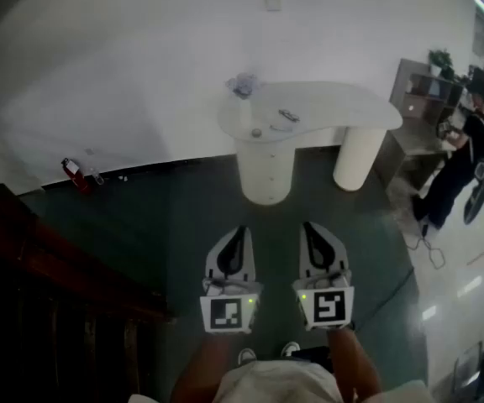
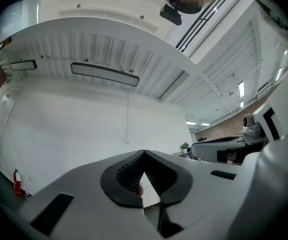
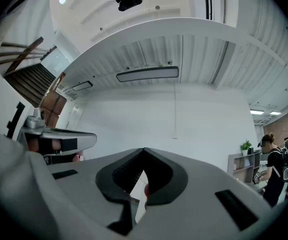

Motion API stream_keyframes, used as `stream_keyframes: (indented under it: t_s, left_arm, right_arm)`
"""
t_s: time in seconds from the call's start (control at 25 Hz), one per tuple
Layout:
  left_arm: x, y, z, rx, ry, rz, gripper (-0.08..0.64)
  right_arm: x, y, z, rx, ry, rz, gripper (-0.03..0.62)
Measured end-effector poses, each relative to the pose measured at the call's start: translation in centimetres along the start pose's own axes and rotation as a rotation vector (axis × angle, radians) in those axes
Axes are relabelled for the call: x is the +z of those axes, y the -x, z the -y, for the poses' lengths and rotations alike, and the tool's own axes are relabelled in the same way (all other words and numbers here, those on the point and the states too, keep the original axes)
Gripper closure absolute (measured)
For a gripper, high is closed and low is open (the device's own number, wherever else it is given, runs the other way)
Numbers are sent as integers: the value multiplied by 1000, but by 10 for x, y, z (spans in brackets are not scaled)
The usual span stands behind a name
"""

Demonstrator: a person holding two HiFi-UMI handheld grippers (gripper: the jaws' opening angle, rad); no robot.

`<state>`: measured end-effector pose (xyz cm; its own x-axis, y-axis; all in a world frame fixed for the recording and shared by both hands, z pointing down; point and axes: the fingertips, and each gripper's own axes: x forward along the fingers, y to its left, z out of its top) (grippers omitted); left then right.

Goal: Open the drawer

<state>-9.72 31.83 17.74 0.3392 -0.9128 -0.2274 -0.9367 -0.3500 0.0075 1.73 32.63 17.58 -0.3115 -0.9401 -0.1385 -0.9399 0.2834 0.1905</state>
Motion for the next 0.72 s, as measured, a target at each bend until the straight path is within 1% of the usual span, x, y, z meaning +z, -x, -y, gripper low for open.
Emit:
stream_keyframes:
  t_s: [0.2, 0.32, 0.48, 0.6, 0.72]
  left_arm:
    - [3, 0, 8, -5, -3, 14, 558]
    - [0, -1, 10, -3, 0, 0, 558]
    - [-1, -4, 14, -11, -7, 6, 558]
    - [-1, -7, 22, -15, 1, 9, 558]
    - [-2, -11, 26, -12, 9, 9, 558]
  right_arm:
    - [-2, 3, 6, 2, 1, 0, 589]
    - [-4, 2, 7, 7, 0, -4, 589]
    - [-4, 1, 9, 10, -6, -7, 589]
    - [-3, 1, 14, 14, -13, 10, 589]
    - [-7, 0, 18, 22, -16, 2, 589]
